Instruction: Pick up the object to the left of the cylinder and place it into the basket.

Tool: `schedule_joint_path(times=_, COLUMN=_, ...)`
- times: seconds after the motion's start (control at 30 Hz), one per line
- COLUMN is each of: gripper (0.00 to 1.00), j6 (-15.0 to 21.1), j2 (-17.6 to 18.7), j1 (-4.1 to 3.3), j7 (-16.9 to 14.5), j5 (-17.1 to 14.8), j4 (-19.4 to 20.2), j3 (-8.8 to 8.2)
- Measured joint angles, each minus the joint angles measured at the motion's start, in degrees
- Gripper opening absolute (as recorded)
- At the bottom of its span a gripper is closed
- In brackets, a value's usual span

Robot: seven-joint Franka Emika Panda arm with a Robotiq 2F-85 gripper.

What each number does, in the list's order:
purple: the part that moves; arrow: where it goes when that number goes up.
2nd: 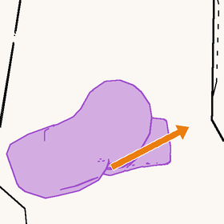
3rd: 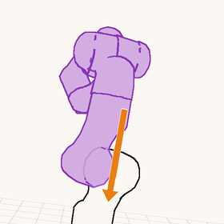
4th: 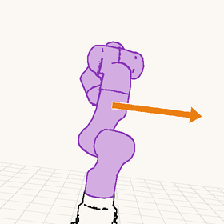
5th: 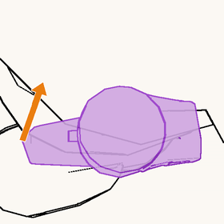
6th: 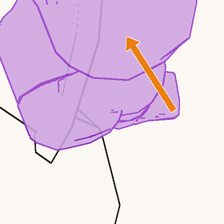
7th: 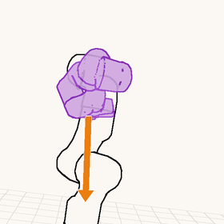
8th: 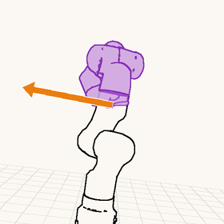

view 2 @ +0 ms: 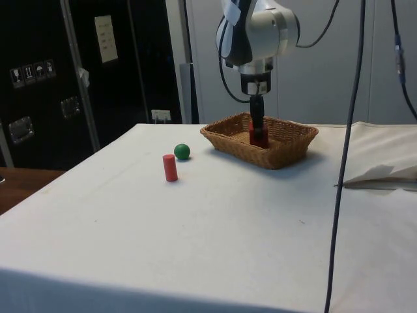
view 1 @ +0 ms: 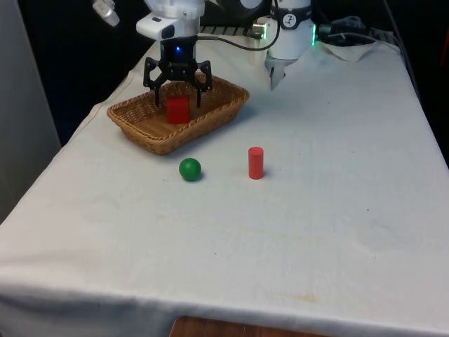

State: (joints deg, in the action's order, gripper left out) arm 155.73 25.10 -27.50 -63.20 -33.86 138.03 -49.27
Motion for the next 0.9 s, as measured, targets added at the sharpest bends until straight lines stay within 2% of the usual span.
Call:
schedule_joint_path(times=0.33, gripper=1.0, j6=0.0, j2=-0.17, j1=-0.06, j7=-0.06, j5=0.06, j4=-0.29, j3=-0.17)
schedule_joint_path(times=0.57, gripper=1.0, j6=-1.09, j2=-2.92, j1=-0.57, j7=-0.17, j5=1.09, j4=-1.09, j3=-1.32)
schedule_joint_path(times=0.9, gripper=1.0, j6=-2.81, j2=-5.56, j1=-1.09, j7=0.63, j5=3.04, j4=-2.92, j3=-1.72)
